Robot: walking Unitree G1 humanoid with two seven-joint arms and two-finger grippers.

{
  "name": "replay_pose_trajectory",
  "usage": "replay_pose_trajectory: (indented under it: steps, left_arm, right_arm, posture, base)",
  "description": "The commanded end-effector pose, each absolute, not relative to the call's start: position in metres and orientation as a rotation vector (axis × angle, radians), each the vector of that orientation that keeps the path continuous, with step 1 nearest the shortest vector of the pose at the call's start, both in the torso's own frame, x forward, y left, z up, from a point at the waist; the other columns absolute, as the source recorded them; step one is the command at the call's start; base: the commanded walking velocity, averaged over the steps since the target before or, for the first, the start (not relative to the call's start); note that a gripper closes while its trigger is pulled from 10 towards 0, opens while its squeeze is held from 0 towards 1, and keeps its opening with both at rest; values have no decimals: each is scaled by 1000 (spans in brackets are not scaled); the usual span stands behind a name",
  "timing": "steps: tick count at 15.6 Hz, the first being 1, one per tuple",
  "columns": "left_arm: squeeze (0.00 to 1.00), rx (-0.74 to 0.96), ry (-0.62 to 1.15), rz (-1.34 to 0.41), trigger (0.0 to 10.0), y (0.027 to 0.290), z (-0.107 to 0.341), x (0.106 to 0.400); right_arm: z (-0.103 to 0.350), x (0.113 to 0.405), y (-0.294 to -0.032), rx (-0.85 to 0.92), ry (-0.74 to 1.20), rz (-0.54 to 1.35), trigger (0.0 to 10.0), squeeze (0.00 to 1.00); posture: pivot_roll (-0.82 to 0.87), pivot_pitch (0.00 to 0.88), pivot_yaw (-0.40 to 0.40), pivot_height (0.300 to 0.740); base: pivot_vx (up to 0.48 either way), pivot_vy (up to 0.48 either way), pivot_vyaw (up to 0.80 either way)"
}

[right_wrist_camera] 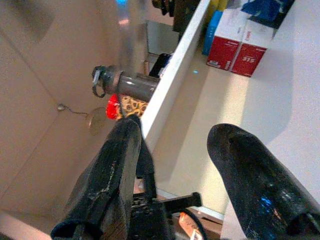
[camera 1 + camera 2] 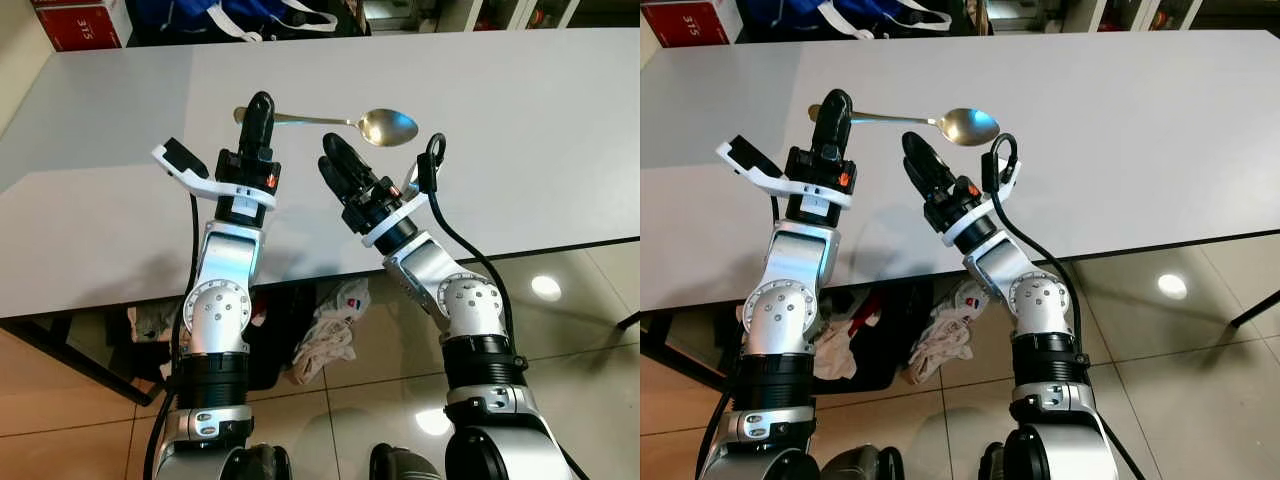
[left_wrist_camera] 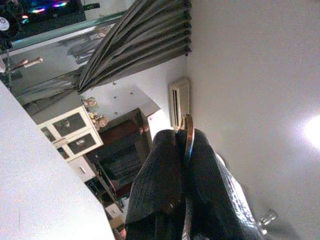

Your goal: Setting the table

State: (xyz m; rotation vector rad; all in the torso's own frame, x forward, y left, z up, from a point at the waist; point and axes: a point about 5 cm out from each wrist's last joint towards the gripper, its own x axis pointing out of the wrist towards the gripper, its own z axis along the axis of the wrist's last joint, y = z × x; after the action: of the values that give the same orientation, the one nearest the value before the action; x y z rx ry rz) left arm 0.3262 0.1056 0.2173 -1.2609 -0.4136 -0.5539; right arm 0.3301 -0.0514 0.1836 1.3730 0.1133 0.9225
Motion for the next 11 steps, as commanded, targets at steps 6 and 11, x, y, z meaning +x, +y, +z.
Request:
replay_pose_trajectory:
  steps: [6, 11]
  left_arm:
    - [0, -1413, -393, -678, 10000, 62, 229, 317]
    - [0, -1404, -372, -665, 10000, 60, 224, 315]
  right_arm:
    - [223, 332, -14, 1520, 18, 1045, 10000, 0]
    - [228, 335, -14, 1538, -2, 1043, 902, 0]
  posture:
    - [-75, 83, 59, 740]
    - [-73, 90, 59, 740]
  base:
    - [0, 0, 0]
    - [0, 0, 0]
